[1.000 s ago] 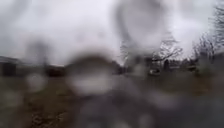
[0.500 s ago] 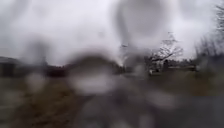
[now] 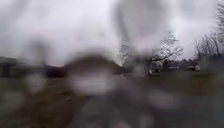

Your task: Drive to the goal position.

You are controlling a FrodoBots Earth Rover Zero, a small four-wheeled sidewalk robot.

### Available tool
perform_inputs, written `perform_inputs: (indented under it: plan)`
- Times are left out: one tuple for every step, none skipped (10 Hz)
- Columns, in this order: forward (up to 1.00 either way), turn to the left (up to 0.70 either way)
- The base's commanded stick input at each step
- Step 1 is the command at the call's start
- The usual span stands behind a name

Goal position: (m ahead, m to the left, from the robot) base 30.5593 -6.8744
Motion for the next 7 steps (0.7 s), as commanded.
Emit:
perform_inputs:
  plan:
    - [0.85,0.0]
    - [0.85,0.0]
    - [0.85,0.0]
    - [0.85,0.0]
    - [0.85,0.0]
    - [0.85,0.0]
    - [0.85,0.0]
